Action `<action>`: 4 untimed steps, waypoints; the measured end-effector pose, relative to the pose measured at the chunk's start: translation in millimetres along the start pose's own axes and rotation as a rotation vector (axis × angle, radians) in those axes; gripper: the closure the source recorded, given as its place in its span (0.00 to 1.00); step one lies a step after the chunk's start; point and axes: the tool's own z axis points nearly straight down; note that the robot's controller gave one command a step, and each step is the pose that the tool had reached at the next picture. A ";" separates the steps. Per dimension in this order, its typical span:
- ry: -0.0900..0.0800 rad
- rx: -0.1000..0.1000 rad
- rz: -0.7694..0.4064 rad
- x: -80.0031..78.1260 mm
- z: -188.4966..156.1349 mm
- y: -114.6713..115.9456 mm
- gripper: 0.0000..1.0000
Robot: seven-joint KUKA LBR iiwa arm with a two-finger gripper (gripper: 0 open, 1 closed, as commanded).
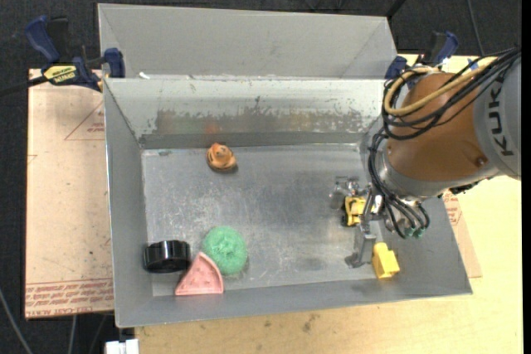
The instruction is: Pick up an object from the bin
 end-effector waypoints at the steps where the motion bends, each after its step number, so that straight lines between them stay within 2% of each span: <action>1: -0.008 0.001 -0.002 -1.9 -4.2 0.1 0.00; 2: -0.012 0.001 -0.015 -25.4 13.1 -44.6 0.00; 3: -0.008 0.001 -0.043 -14.9 32.2 -51.5 1.00; 4: -0.008 0.001 -0.043 -14.9 32.1 -51.5 1.00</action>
Offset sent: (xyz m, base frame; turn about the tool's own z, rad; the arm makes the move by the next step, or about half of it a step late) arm 0.0306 -0.0605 -0.0192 -0.0169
